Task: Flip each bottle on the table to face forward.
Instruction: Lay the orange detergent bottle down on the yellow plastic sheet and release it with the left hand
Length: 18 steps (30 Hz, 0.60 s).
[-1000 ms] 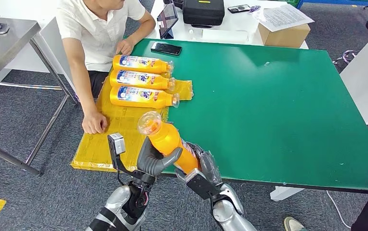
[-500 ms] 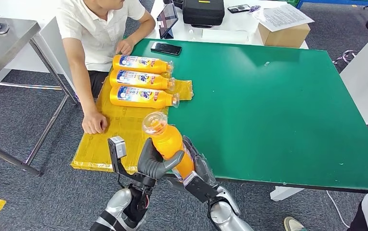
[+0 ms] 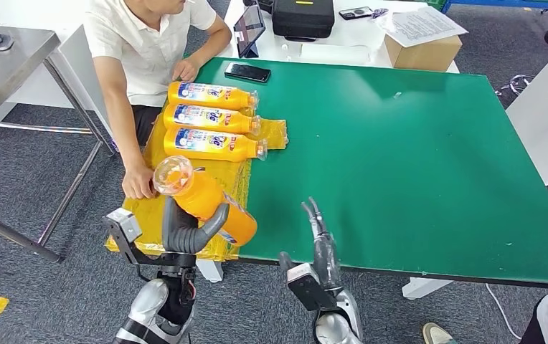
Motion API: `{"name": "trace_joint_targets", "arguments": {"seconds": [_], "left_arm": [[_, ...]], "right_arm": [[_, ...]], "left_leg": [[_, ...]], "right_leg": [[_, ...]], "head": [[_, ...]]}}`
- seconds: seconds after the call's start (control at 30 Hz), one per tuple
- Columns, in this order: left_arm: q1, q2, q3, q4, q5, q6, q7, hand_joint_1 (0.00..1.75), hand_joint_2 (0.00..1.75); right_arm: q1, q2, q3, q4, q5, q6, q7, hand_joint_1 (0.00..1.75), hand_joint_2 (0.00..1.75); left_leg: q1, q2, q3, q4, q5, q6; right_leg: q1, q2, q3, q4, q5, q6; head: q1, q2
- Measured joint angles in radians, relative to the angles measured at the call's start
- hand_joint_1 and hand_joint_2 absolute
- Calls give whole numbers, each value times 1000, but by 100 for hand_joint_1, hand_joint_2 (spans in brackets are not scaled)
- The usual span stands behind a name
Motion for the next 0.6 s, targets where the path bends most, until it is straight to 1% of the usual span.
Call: {"name": "trace_joint_targets", "arguments": {"seconds": [0.03,0.1,0.17,0.27,0.37,0.43,0.5,0.6], "left_arm": [[3,6,11,-11,-83,65,-31,175,175],[3,22,33,-27,-279,195,-74,175,175],[-1,37,50,-27,-445,264,-78,175,175],[-21,54,62,14,-637,301,-49,175,175],[-66,73,60,101,-851,339,-1,175,175],[-108,86,51,186,-1034,368,42,175,175],[-150,98,38,275,-1188,377,79,175,175],[-203,109,15,390,-1332,353,145,175,175]], "right_arm": [[18,3,-31,-34,32,-34,-1,0,0],[55,17,-115,-115,109,-61,-2,0,0],[83,39,-209,-196,149,-64,-2,0,0],[107,66,-325,-294,147,-66,-2,0,0],[116,81,-390,-353,118,-66,-2,0,0],[116,84,-403,-365,91,-66,-2,0,0],[116,84,-400,-366,61,-66,-2,0,0],[115,80,-384,-361,9,-66,-2,0,0]], "left_leg": [[0,0,0,0,0,0],[0,0,0,0,0,0],[0,-1,0,0,0,0],[0,0,0,0,0,0],[0,0,0,0,0,0],[0,0,0,0,1,0],[0,0,1,0,1,-1],[0,0,0,0,1,-1]], "right_leg": [[0,0,0,0,0,0],[0,0,0,0,0,0],[0,-1,0,0,0,0],[0,0,-1,0,0,0],[0,0,0,0,0,0],[0,0,0,0,0,0],[0,0,0,0,1,0],[0,0,0,0,1,0]], "head": [[0,0],[0,0],[0,0],[0,0],[0,0],[0,0],[0,0],[0,0]]}}
